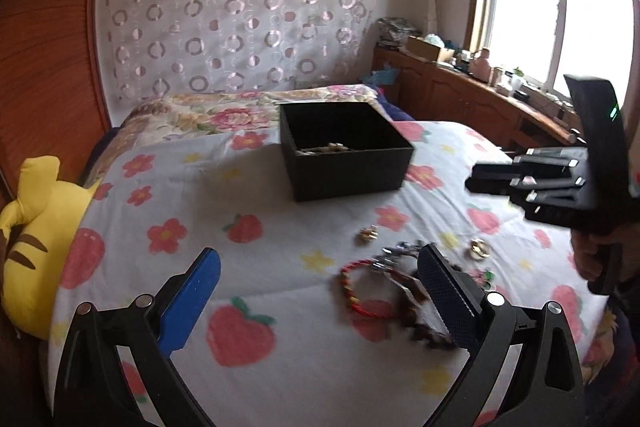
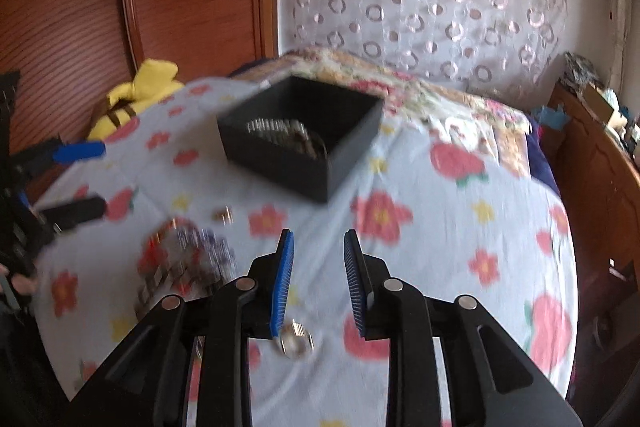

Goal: Organize jewelry
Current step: 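Move the right gripper to the gold ring and close on it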

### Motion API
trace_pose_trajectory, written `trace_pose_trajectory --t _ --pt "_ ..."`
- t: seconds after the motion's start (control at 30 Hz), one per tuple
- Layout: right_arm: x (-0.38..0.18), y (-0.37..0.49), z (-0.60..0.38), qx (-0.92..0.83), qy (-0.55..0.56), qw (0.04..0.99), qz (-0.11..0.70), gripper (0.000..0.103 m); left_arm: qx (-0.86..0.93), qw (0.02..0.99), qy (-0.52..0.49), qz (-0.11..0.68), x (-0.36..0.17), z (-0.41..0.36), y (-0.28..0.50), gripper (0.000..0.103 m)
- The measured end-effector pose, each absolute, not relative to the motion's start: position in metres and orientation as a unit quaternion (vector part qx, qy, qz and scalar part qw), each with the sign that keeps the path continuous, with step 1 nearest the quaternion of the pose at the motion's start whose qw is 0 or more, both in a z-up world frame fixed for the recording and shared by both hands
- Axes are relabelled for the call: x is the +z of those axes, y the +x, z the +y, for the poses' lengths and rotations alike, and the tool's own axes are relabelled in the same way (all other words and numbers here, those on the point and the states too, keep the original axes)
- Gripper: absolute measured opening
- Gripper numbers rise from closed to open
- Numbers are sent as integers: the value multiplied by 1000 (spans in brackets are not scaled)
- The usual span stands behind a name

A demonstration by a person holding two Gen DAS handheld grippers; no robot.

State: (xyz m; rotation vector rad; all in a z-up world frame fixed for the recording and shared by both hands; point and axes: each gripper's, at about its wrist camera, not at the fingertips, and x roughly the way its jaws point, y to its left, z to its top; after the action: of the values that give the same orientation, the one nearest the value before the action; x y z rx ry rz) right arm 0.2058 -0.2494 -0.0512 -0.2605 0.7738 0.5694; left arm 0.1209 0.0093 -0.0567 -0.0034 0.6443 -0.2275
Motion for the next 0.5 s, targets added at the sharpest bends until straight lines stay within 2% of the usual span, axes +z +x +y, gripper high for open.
trace_pose_trajectory --t 0.07,0.13,0.5 --pt "-61 199 -256 274 -128 873 382 27 -118 941 -1 317 -58 4 116 95" --pt "-69 194 -259 275 -134 867 394 20 -125 939 0 319 -60 -1 112 95" --pt "-90 189 -257 285 -149 843 432 13 -132 933 -3 336 -74 -7 105 95"
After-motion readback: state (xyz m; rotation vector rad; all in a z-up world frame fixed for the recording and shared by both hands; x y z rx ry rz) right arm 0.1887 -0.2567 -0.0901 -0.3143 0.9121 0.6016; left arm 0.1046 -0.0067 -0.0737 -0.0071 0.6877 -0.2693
